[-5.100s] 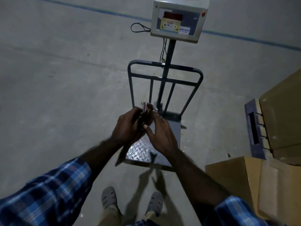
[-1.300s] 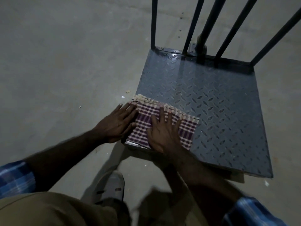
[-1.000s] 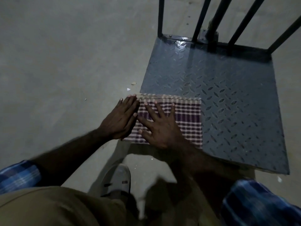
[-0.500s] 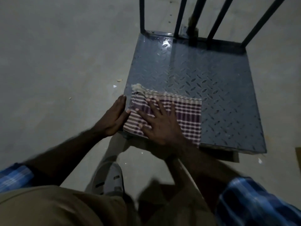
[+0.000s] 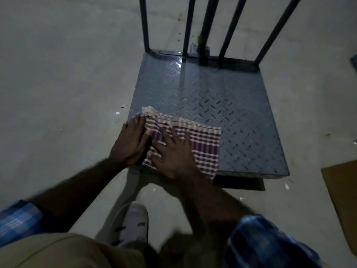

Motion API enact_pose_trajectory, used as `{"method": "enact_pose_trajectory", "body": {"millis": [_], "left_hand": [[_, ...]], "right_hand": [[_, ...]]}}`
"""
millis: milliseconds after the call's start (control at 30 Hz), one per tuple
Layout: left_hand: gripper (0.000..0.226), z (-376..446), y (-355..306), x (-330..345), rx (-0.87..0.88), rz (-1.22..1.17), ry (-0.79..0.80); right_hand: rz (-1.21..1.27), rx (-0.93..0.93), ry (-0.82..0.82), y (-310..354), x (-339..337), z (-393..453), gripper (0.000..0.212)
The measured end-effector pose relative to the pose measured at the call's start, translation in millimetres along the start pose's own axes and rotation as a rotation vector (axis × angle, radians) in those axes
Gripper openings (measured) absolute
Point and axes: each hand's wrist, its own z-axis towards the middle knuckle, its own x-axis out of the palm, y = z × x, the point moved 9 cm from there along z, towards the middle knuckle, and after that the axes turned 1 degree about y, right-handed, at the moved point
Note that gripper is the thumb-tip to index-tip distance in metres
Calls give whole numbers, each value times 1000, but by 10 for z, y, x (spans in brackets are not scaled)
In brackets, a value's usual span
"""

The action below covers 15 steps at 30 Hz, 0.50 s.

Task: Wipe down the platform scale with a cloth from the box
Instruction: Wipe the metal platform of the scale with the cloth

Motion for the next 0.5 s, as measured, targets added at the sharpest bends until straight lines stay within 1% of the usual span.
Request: {"method": "enact_pose_trajectory", "body": {"millis": [33,100,167,233,267,300,333,367,433,500], "left_hand": [[81,-9,-38,46,23,90,16],[83,-8,-55,135,28,209,61],[83,10,-39,164,19,255,67],[81,28,-34,168,26,293,49],[81,31,-32,173,31,305,51],[80,31,-36,175,34,309,56],[79,32,-45,169,37,307,59],[79,35,-62,163,46,304,56],[78,42,-93,148,68,309,52],[77,38,-109,146,83,322,62]], "right_hand": [[-7,35,-23,-217,-48,-135,56],[-35,171,-30,-786,-99,-419,60],[-36,405,-5,-1379,-122,-743,62],[8,717,-43,-1826,-140,-1048,65],[12,841,-74,-1929,-146,-1144,68],[4,906,-90,-1938,-149,-1177,69],[-4,905,-89,-1876,-131,-1147,70],[-6,842,-73,-1769,-104,-1076,69],[-11,609,-34,-1502,-89,-918,62],[-11,393,-4,-1380,-138,-903,58]]}}
